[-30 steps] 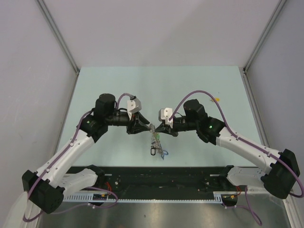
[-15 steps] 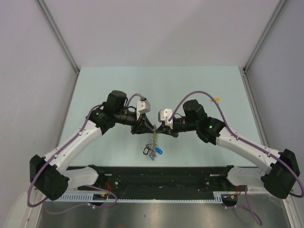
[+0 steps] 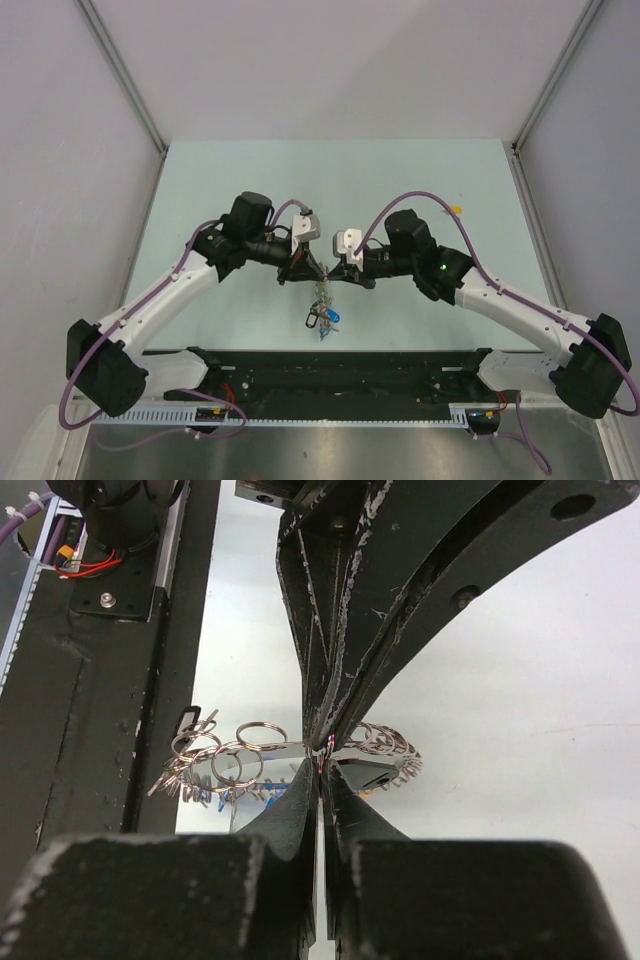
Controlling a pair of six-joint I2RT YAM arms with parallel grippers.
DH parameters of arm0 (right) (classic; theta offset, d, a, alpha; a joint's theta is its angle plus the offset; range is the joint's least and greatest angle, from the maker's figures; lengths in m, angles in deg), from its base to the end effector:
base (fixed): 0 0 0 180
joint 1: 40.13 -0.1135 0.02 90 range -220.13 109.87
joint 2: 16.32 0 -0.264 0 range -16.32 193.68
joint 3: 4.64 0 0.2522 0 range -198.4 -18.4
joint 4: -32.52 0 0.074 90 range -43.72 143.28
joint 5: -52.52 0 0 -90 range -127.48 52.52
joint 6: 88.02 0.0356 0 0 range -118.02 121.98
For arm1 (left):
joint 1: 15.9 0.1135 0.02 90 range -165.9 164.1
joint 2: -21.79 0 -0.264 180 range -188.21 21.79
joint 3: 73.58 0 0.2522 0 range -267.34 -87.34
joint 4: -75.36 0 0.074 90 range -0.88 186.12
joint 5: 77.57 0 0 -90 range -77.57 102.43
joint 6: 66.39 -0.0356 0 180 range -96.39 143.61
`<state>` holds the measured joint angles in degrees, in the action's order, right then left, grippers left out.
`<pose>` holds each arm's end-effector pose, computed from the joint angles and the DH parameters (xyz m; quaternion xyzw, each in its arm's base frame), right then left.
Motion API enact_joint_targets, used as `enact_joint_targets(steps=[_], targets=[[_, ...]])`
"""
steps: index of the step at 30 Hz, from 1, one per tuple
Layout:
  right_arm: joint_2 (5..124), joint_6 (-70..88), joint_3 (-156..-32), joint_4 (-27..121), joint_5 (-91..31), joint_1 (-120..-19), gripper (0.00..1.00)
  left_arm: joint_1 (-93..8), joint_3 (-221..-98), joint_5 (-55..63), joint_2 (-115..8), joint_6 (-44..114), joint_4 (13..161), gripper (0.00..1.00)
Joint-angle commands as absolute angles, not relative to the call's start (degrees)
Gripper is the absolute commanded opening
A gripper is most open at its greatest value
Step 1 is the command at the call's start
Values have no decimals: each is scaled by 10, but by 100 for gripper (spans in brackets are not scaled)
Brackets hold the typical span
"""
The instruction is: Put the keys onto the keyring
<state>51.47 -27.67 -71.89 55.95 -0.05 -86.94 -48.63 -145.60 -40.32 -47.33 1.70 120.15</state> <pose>0.1662 0.2086 0.3140 -0.6288 0.5157 0.3430 0.4701 0.1941 -0.1584 0.3091 0.5364 0.6437 -0.4383 0.3253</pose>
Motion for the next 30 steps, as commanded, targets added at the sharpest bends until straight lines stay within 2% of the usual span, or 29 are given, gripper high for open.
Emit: enact_joint_targets(steps=[1,8,14,19,23,30], targets=[[490,-283,-754,557,-25,-867,0,-489,-1469,-388,-449,36,1188,0],[459,-262,-731,559,-43,-852,0,-458,-1390,-334,-389,206,1036,0],[447,-230,-684,495,-47,-865,0,-456,-1329,-288,-346,325,909,0],[444,-218,-660,468,-74,-883,0,-457,-1316,-264,-327,346,876,1],[426,-182,-621,383,-100,-896,0,-458,-1296,-237,-313,381,845,0],[436,-165,-585,313,-144,-925,0,-485,-1211,-161,-281,484,695,0]])
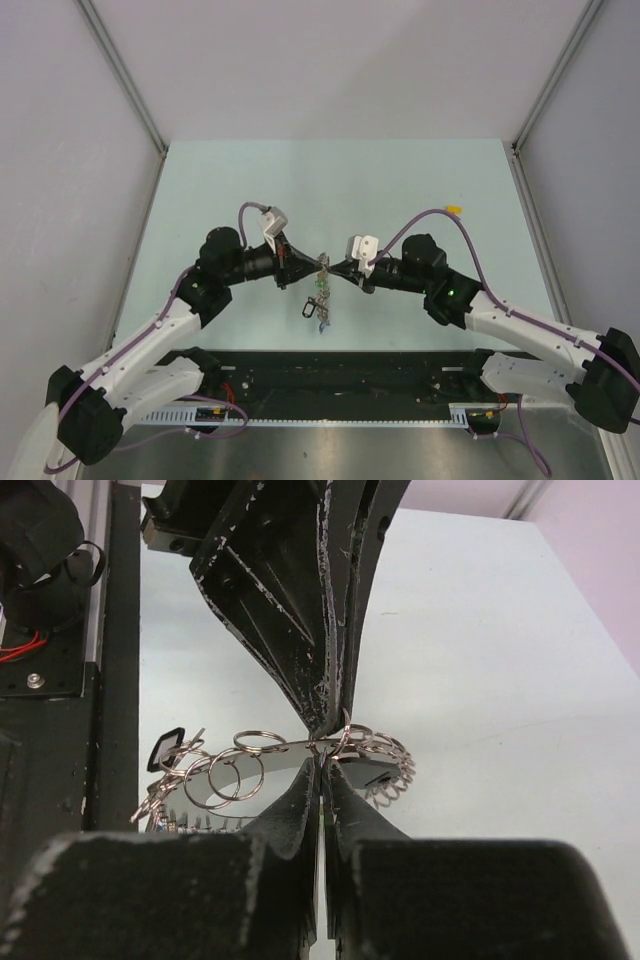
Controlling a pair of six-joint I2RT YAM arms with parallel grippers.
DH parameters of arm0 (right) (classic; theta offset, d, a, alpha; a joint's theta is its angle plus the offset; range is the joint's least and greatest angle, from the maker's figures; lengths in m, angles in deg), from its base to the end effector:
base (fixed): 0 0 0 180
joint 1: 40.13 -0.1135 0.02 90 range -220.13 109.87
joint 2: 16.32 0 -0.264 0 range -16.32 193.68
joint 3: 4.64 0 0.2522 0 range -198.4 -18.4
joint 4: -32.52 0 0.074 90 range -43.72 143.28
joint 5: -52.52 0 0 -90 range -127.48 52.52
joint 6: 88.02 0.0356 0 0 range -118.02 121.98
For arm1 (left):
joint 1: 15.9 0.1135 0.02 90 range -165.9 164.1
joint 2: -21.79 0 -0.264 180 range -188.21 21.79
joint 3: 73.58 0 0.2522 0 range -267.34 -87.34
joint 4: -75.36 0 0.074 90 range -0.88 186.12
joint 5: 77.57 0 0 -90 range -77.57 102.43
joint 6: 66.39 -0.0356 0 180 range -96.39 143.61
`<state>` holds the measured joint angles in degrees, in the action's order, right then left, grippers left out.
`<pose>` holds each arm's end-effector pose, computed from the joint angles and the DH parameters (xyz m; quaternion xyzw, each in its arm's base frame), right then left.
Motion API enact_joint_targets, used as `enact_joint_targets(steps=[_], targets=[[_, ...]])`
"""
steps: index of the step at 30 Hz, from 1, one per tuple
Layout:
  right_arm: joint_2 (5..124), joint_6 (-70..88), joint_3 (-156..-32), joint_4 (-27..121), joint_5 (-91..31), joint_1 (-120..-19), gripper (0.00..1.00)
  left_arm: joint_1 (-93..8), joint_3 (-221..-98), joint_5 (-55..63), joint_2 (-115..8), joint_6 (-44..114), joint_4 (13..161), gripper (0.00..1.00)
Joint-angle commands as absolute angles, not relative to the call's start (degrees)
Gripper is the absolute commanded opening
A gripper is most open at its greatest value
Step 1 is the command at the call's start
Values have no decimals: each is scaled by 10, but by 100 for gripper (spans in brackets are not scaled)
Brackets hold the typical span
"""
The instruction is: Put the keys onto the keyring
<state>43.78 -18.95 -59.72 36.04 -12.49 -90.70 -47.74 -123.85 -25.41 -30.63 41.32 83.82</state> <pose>0.1438 0.1986 0.3045 -0.5468 0.5180 0.3214 0.5739 0.1681 -0.1301 0.2945 0.2951 0.6969 -0.4797 0.4440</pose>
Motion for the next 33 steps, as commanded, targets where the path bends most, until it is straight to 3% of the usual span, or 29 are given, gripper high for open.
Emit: enact_joint_targets(steps=[1,6,7,8,11,16,20,26,33], targets=[[440,-165,-584,311,-145,-926,0,-493,-1205,-146,-277,490,686,0],[440,-179,-585,302,-152,-924,0,-496,-1182,-152,-264,502,656,1],[438,-188,-587,303,-148,-920,0,-495,-1183,-157,-262,489,658,4],[437,-190,-593,312,-141,-916,0,-495,-1185,-168,-261,480,672,20],[438,-207,-609,339,-112,-903,0,-492,-1207,-188,-260,423,731,39],[439,-239,-638,396,-88,-895,0,-464,-1283,-275,-285,289,844,48],[441,-263,-664,436,-66,-891,0,-460,-1359,-369,-340,138,1023,56],[449,-279,-688,483,-51,-892,0,-467,-1446,-430,-425,-23,1177,55],[456,-285,-701,501,-46,-894,0,-490,-1464,-458,-450,-59,1201,45]])
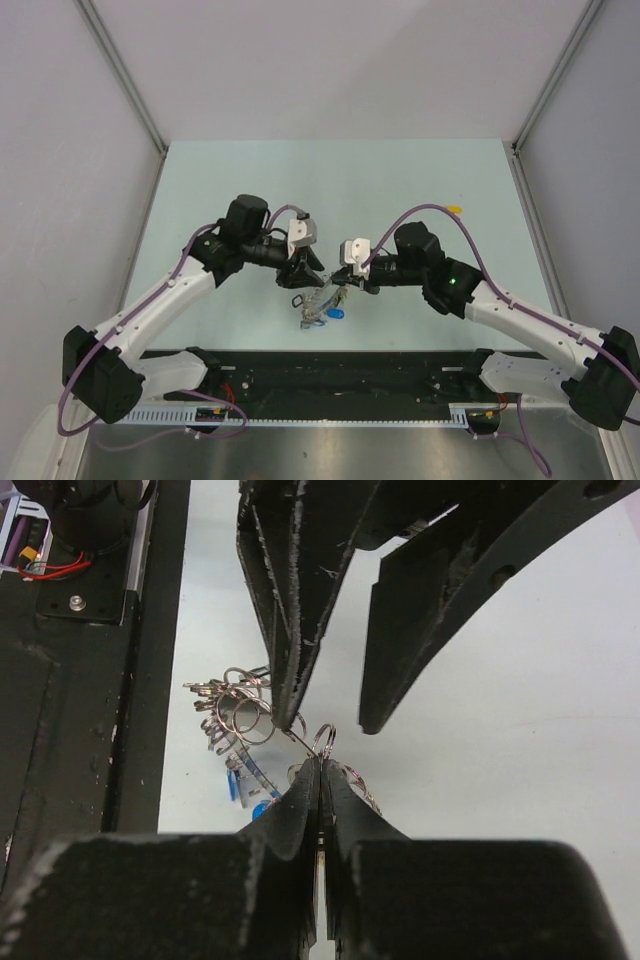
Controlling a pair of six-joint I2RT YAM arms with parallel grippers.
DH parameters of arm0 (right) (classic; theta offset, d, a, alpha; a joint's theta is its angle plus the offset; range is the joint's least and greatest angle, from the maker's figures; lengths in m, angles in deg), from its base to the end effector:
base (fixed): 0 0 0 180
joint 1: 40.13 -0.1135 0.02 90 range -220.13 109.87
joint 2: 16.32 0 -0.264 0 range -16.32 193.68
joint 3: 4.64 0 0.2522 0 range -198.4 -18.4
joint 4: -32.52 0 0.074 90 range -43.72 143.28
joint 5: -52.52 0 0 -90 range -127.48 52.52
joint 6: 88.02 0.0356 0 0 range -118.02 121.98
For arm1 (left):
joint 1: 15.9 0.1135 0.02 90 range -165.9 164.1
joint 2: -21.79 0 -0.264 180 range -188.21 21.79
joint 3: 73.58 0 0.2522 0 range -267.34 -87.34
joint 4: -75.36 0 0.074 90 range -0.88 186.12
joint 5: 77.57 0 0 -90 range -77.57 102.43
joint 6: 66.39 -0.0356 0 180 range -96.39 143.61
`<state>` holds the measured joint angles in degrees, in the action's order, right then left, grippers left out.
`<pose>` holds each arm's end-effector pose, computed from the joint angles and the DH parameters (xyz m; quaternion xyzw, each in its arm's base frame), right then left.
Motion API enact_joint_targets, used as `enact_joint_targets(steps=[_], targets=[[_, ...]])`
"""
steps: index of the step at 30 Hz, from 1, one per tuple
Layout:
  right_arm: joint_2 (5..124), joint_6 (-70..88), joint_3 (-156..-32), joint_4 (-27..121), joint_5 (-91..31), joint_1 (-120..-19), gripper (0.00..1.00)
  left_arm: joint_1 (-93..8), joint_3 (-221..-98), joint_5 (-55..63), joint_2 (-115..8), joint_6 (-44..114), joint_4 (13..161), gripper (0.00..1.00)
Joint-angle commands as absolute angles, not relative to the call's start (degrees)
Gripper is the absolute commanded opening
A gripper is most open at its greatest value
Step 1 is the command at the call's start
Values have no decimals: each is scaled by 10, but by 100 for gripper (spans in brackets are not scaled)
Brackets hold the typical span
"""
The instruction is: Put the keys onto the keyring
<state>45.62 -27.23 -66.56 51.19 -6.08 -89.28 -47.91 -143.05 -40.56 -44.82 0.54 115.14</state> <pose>0.1475 0.1989 0.3129 -0.6164 0.5067 0.3137 0.5146 0.1913 -0.1531 0.3111 0.5470 0.6178 -0.4291 0.3676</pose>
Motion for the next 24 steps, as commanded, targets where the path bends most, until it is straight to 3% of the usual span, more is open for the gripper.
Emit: enact_joint_targets(steps=[1,15,19,24], targets=[[456,-286,-702,503,-46,-895,0,-492,-1465,-462,-454,-59,1204,42],[461,-286,-707,510,-47,-901,0,-508,-1468,-440,-475,-36,1192,31],[458,-287,-706,514,-52,-902,0,-508,-1468,-436,-472,-30,1189,0],[442,-284,-706,532,-79,-902,0,-507,-1462,-401,-459,3,1182,1]])
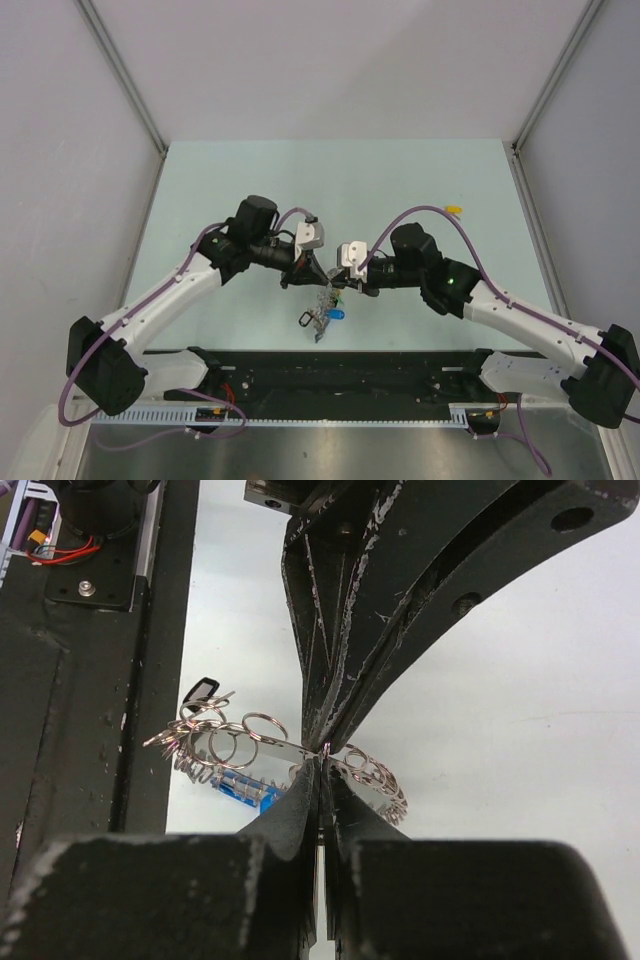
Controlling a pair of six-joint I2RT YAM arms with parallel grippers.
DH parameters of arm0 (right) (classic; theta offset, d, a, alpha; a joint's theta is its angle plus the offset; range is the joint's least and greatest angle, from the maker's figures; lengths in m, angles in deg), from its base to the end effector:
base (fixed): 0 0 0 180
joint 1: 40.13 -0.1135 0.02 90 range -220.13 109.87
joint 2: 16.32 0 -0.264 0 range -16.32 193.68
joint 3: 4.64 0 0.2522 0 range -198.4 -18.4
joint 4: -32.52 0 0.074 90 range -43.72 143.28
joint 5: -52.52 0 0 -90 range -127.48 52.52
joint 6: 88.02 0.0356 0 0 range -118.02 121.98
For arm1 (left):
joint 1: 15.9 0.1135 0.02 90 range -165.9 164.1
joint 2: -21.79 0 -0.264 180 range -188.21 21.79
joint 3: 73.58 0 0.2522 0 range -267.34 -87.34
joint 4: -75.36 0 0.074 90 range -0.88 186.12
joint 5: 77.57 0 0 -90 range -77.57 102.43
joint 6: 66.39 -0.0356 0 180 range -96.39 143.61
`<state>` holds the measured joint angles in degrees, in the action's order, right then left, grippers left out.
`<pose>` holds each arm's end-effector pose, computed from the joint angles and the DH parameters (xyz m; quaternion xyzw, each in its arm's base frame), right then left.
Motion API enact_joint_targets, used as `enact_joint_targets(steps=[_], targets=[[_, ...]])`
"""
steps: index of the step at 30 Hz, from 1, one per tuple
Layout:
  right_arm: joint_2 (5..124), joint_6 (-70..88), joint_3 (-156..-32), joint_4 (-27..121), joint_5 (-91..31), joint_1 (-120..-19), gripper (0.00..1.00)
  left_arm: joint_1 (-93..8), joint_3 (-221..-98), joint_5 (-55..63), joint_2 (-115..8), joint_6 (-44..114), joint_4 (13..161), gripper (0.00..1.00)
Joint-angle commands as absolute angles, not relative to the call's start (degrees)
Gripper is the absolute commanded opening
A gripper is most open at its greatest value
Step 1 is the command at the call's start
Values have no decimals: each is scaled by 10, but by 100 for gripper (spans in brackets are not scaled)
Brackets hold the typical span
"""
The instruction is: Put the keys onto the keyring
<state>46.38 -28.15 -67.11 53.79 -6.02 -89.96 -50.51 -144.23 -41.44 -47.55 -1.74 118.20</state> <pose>0.1459 0.2017 0.3088 -0.6281 0.5116 0.3135 0.4954 0.1895 -0.1657 0.3033 0.5673 0.6113 -0.4413 0.3314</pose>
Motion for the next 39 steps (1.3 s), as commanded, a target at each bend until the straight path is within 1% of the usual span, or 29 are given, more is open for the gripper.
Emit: enact_joint_targets(steps=[1,9,17,20,25,31,34,39], targets=[[436,-280,-704,534,-95,-903,0,-505,-1460,-392,-452,12,1172,0],[377,-246,-639,480,-152,-902,0,-478,-1415,-351,-399,132,1078,0],[366,-216,-581,412,-180,-919,0,-476,-1384,-306,-363,227,1015,0],[371,-205,-564,370,-192,-935,0,-479,-1360,-297,-352,270,949,0],[389,-191,-543,299,-218,-958,0,-504,-1320,-221,-327,317,894,0],[424,-192,-540,251,-240,-983,0,-523,-1264,-151,-294,388,779,0],[436,-195,-539,235,-249,-985,0,-527,-1238,-118,-274,416,743,0],[435,-203,-540,227,-253,-979,0,-528,-1218,-105,-251,423,727,0]])
